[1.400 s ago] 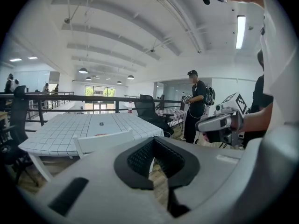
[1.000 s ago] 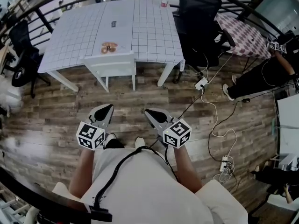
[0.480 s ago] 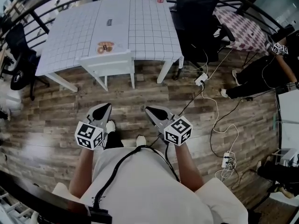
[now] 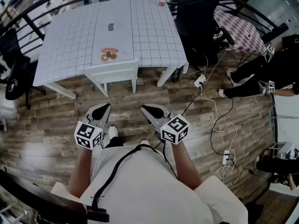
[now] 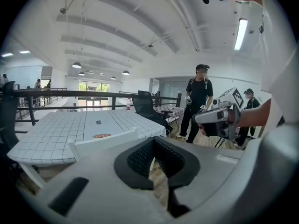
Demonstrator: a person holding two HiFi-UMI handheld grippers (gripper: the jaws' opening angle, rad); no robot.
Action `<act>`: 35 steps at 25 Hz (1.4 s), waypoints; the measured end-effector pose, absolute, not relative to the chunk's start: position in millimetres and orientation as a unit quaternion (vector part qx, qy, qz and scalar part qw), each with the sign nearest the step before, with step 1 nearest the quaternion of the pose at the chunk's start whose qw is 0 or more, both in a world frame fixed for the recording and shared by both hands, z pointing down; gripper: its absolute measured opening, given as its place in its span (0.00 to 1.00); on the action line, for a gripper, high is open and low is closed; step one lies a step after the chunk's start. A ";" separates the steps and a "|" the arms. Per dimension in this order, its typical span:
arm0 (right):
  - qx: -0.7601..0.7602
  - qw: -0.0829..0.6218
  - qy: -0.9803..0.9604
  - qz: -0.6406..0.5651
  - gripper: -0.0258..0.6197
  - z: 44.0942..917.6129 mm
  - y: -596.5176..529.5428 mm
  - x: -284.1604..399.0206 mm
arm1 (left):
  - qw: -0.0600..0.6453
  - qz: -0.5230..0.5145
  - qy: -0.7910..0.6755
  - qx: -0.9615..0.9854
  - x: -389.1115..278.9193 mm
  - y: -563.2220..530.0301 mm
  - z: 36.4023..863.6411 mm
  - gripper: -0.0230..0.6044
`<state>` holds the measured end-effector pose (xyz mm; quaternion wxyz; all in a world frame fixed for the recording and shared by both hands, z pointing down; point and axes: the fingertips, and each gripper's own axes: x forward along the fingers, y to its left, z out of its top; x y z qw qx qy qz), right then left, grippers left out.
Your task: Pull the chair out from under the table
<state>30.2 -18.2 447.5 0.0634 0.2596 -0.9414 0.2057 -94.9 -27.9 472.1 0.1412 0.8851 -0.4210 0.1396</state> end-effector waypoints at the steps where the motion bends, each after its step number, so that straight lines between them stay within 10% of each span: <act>1: 0.264 0.062 -0.941 0.203 0.05 444.0 -24.6 19.9 | 0.139 0.139 -0.416 0.888 -103.3 -35.7 471.0 0.05; 35: 0.349 0.110 -0.911 0.192 0.05 457.0 -137.0 -80.8 | 0.130 0.162 -0.357 0.911 -219.0 -143.9 498.0 0.05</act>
